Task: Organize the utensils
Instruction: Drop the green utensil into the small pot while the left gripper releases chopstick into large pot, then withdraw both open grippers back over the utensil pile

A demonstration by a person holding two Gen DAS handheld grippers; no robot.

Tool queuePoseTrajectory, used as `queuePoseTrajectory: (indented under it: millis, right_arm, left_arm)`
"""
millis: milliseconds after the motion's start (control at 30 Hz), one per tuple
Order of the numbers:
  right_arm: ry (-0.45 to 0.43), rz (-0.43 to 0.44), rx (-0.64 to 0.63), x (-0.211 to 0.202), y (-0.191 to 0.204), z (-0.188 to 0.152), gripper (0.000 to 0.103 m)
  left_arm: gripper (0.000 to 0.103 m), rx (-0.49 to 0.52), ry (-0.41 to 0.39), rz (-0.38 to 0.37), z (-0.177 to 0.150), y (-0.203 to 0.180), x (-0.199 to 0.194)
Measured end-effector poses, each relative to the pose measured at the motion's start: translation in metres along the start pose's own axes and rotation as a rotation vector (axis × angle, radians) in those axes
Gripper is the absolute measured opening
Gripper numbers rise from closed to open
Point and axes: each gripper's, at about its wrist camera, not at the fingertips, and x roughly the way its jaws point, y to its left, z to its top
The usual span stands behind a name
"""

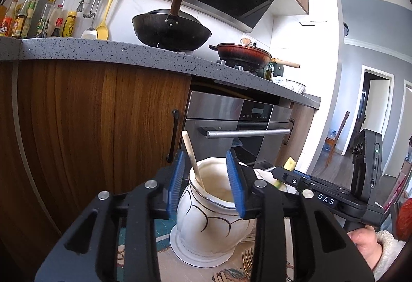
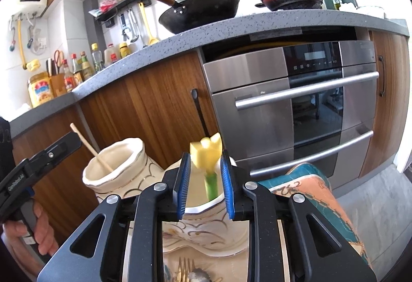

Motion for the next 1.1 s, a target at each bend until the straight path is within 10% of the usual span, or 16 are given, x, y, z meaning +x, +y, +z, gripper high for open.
queuePoseTrajectory:
  millis: [400,833,1100]
  right_arm:
    - [-0.083,-0.030,-0.023,-0.038,0.001,-0.013,0.093]
    - [-0.091,-0.187,0.002,-0.073,-0.004,-0.042,0.098]
    - [-0.061,-0.134,0.054,-0.089,-0.008,-0.056,0.098]
  left_arm:
    - [0.090,0.002,-0.006,0.079,-0.019,0.005,-0.022]
    - [0.097,0.035,0.107,0.124,-0.058,0.004,-0.047]
    - [0.097,0.060,0.184,0.101,-0.073,-0.010,-0.060]
